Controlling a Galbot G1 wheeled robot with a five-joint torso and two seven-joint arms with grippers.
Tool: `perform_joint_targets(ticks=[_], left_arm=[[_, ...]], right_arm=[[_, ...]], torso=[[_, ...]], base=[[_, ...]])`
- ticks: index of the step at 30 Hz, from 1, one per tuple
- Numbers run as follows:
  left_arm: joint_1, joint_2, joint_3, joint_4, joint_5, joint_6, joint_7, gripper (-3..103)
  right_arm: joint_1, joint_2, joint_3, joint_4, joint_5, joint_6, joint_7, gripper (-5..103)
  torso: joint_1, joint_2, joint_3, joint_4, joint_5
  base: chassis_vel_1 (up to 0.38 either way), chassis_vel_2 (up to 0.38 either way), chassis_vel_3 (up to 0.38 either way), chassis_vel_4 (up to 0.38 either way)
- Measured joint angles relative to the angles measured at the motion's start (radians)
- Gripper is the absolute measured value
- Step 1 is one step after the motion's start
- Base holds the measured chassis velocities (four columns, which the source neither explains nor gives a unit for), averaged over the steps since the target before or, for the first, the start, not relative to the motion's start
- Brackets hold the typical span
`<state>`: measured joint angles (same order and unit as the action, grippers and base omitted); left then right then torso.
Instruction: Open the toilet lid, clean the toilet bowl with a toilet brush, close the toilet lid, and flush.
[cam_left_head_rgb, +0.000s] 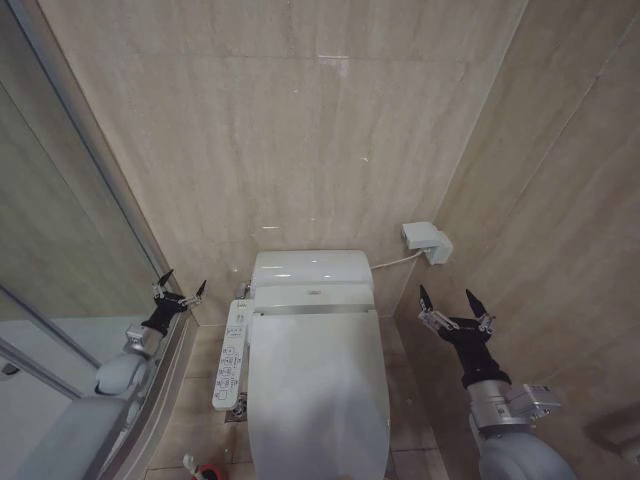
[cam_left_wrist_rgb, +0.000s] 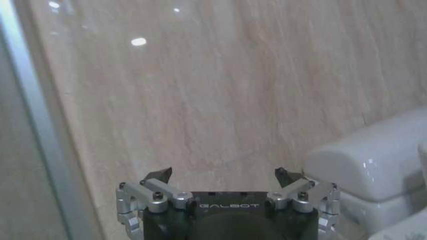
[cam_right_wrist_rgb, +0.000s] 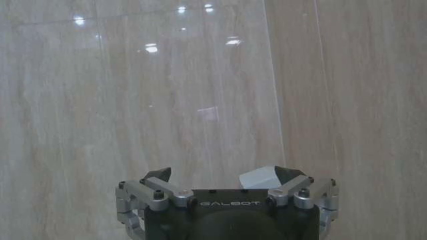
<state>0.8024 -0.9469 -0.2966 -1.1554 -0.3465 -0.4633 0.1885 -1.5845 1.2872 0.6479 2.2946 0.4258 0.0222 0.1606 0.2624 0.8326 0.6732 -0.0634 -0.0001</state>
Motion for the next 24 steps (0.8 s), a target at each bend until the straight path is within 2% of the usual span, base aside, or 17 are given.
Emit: perform_joint_targets(ticks=[7, 11, 12, 19, 20, 24], left_arm=[[-0.124, -0.007, 0.099, 0.119, 0.001, -0.018, 0.023, 100], [-0.163, -0.030, 0.140, 0.139, 0.000, -0.016, 0.026, 100], [-0.175, -0.038, 0.153, 0.144, 0.000, -0.013, 0.027, 92], [-0.224, -0.078, 0.210, 0.169, -0.004, 0.000, 0.028, 92], [-0.231, -0.083, 0.221, 0.172, -0.008, 0.001, 0.031, 66], [-0.243, -0.099, 0.251, 0.182, -0.016, 0.002, 0.035, 66]], right_arm=[[0.000, 0.000, 0.000, 0.000, 0.000, 0.000, 0.000, 100], [0.000, 0.000, 0.000, 0.000, 0.000, 0.000, 0.000, 100], [0.000, 0.000, 0.000, 0.000, 0.000, 0.000, 0.000, 100], [0.000, 0.000, 0.000, 0.000, 0.000, 0.000, 0.000, 100], [0.000, 0.000, 0.000, 0.000, 0.000, 0.000, 0.000, 100], [0.000, 0.000, 0.000, 0.000, 0.000, 0.000, 0.000, 100]], torso=[[0.000, 0.000, 0.000, -0.0002, 0.0000], [0.000, 0.000, 0.000, -0.0002, 0.0001], [0.000, 0.000, 0.000, -0.0002, 0.0001], [0.000, 0.000, 0.000, -0.0004, 0.0002], [0.000, 0.000, 0.000, -0.0003, 0.0003], [0.000, 0.000, 0.000, -0.0003, 0.0002]], base=[[0.000, 0.000, 0.000, 0.000], [0.000, 0.000, 0.000, 0.000], [0.000, 0.000, 0.000, 0.000], [0.000, 0.000, 0.000, 0.000], [0.000, 0.000, 0.000, 0.000], [0.000, 0.000, 0.000, 0.000]])
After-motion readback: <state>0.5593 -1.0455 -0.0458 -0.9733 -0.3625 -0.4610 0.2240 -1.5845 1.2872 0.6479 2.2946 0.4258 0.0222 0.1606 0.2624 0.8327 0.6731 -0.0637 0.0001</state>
